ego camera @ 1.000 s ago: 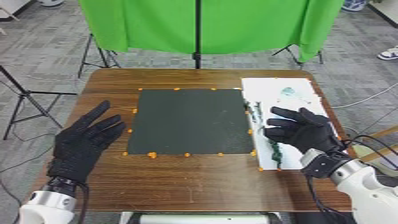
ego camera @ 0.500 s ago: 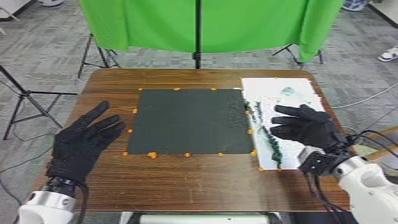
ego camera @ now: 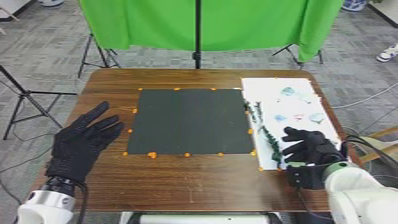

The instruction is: Arrange flowers

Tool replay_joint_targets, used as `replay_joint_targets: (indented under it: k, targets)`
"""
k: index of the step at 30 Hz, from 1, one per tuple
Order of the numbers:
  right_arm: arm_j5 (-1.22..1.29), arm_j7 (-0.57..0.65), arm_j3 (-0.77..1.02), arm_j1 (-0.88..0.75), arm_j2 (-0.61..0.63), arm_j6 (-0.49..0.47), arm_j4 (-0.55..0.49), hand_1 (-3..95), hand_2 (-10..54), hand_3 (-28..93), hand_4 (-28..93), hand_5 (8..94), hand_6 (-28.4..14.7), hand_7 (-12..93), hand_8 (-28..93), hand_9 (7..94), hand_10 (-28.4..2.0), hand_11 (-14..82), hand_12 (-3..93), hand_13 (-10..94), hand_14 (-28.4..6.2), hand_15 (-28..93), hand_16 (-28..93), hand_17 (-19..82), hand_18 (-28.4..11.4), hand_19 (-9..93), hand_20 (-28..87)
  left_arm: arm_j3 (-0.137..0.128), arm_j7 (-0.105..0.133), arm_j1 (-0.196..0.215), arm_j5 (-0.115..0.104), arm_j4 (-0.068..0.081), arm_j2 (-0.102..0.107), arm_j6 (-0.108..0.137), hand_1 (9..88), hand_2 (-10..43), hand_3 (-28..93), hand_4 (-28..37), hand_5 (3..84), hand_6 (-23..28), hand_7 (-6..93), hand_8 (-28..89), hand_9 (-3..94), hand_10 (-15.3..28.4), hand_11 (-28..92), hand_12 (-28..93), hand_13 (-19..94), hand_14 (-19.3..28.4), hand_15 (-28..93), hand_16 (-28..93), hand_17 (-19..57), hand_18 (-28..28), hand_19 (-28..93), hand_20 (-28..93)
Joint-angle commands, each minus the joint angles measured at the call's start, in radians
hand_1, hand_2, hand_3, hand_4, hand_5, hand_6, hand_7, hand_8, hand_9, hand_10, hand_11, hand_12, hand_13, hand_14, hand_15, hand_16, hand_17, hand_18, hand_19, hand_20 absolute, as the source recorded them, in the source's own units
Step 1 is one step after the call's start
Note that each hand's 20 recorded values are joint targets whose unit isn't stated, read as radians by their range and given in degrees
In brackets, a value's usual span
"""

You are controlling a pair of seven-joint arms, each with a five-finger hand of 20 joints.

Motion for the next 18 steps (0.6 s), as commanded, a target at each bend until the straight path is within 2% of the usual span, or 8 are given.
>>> replay_joint_targets:
  k: [1,8,9,11,18]
  targets:
    - [-0.651,0.309,-0.232,0.146,0.076,-0.07,0.026,26.3,-3.1,67,-22,63.0,-8.2,17,-12,72.9,-18.5,27.3,15.8,71,-16.7,58,11,45,-20.8,93,5,-0.001,-0.015,0.002,-0.003,0.0,-0.008,0.001,22.1,6.8,78,-24.8,33.9,8.3,16.7,-11,32.2,21.1,25,11,23,27.7,43,-7,-11.8,27.6,53,3]
    - [-0.77,0.369,-0.311,0.19,0.103,-0.067,0.038,27.6,-4.3,66,-21,64.3,-8.4,17,-11,74.4,-18.0,28.4,16.2,73,-15.7,60,12,47,-20.6,93,9,0.007,-0.021,-0.01,0.001,0.003,-0.006,-0.003,22.1,6.7,78,-24.7,34.4,8.6,16.4,-11,32.3,21.2,25,11,23,27.7,44,-7,-11.8,27.7,53,3]
    - [-0.8,0.38,-0.336,0.212,0.109,-0.064,0.044,27.7,-4.3,66,-21,64.3,-8.4,17,-11,74.8,-18.1,28.7,16.4,73,-15.4,60,12,47,-20.5,93,10,0.008,-0.008,-0.004,-0.002,0.001,-0.003,0.004,22.1,6.7,78,-24.7,34.4,8.6,16.4,-11,32.3,21.2,25,11,23,27.7,43,-7,-11.9,27.7,53,3]
    - [-0.867,0.407,-0.373,0.233,0.119,-0.076,0.053,27.8,-4.3,66,-21,64.3,-8.4,17,-11,75.1,-18.1,29.0,16.5,74,-15.0,60,12,48,-20.4,93,11,0.007,-0.018,-0.009,0.001,0.003,-0.007,-0.001,22.2,6.7,78,-24.8,34.5,8.6,16.4,-11,32.3,21.2,25,11,23,27.7,43,-7,-11.8,27.7,53,3]
    - [-0.933,0.439,-0.472,0.297,0.129,-0.176,0.074,28.2,-4.7,65,-21,64.3,-8.3,17,-11,75.3,-18.0,29.3,16.7,75,-14.4,61,12,49,-20.3,93,12,0.011,-0.013,-0.008,-0.003,0.005,-0.004,-0.001,22.1,6.7,78,-24.8,34.5,8.6,16.2,-11,32.3,21.2,25,11,23,27.8,44,-7,-11.8,27.7,53,3]
